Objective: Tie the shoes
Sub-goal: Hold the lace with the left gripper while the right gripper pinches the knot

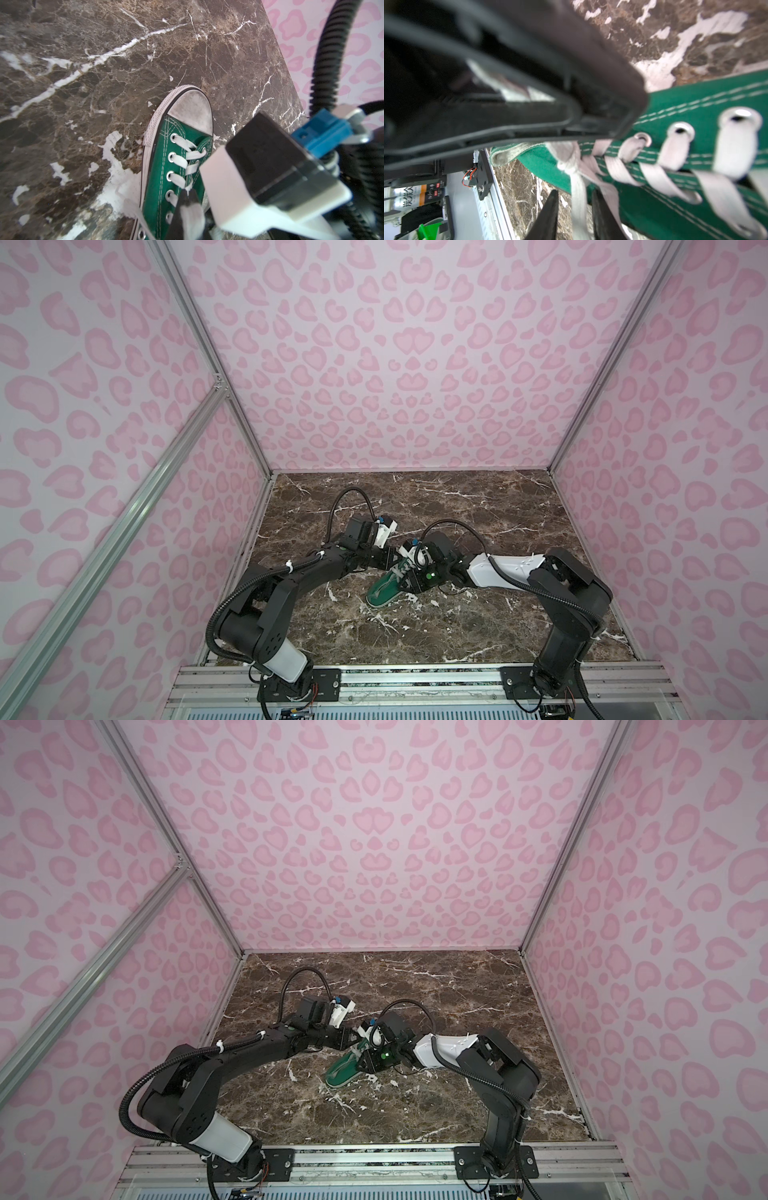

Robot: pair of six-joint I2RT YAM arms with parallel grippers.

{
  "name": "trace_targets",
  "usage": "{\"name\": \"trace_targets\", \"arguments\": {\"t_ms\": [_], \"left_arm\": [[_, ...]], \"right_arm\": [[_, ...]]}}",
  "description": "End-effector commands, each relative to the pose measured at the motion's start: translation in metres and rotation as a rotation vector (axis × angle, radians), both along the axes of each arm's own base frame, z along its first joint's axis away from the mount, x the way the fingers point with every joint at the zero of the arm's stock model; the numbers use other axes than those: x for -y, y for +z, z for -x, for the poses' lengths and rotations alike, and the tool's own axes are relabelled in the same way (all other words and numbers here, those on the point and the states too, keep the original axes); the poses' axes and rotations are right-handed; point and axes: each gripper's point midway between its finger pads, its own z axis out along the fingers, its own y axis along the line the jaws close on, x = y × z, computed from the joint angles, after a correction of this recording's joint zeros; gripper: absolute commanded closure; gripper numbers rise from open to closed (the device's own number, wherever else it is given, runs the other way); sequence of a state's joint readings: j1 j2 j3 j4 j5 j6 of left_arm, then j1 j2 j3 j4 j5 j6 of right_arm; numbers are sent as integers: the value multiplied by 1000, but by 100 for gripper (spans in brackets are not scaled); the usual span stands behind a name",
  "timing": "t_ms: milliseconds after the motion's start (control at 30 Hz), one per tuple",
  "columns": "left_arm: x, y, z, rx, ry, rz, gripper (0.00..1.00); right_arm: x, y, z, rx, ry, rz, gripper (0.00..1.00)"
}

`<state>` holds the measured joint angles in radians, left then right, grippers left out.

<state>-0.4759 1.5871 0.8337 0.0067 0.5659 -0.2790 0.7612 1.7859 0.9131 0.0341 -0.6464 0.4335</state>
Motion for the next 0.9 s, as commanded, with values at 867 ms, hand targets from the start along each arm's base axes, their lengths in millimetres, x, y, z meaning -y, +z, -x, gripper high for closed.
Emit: {"name": "trace_targets", "arguments": {"t_ms": [867], "left_arm": [[-14, 7, -9, 25, 41, 3, 97]], "right_arm": [[20, -12, 7, 33, -22, 161, 100]]}}
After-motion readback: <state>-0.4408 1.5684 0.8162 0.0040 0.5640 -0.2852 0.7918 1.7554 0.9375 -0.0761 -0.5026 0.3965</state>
